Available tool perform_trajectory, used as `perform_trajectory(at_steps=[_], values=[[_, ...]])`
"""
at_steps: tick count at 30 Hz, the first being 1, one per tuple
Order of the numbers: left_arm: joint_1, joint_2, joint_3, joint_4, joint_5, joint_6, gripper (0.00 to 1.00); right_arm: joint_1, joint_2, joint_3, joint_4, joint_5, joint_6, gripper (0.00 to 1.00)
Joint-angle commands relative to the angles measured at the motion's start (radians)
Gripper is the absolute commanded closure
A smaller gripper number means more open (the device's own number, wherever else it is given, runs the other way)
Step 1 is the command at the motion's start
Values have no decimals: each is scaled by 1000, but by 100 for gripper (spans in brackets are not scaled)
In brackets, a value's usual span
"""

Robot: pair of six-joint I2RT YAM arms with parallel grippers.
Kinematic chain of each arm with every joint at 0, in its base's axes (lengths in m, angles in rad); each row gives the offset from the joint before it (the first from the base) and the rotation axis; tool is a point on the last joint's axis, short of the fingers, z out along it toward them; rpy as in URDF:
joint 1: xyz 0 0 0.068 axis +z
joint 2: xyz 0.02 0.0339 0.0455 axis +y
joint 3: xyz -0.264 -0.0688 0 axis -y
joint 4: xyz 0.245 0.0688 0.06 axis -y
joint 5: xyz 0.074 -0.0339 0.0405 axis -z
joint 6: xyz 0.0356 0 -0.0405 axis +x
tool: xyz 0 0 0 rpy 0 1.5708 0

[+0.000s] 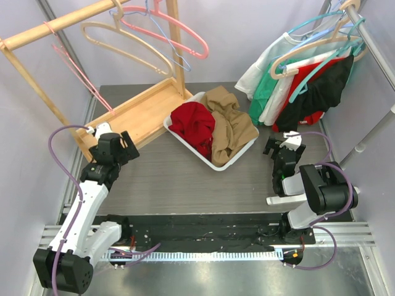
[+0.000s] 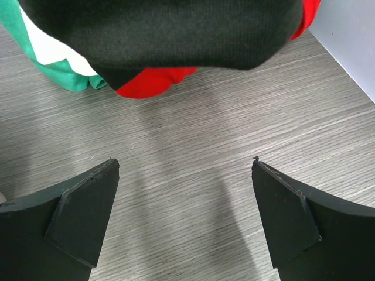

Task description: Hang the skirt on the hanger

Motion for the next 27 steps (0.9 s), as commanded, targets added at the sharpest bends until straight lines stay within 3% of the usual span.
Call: perform_trajectory(at_steps=[1,6,8,11,14,15,18,23,27], values=[[-2,-13,9,45,66,14,0,-9,1,5,63,-12,-3,0],[-1,-27,26,18,92,34,0,-18,-4,7,59,-33,0,1],[-1,-35,26,16,95,49,0,-15,-24,7,43,-47,-16,7],[-1,-41,24,15,100,60,0,14,-180,53,-169,1,-17,11],[-1,-38,23,15,103,60,0,28,-326,245,-545,34,90,21],[-2,-36,21,15,106,60,0,33,-367,296,-752,20,122,23],[-1,-27,21,25,115,60,0,107,-397,415,-967,-14,185,25],[-1,-16,23,41,126,51,0,331,-427,453,-1024,13,181,24],[-1,-18,23,41,132,43,0,445,-313,546,-1018,-41,159,24]])
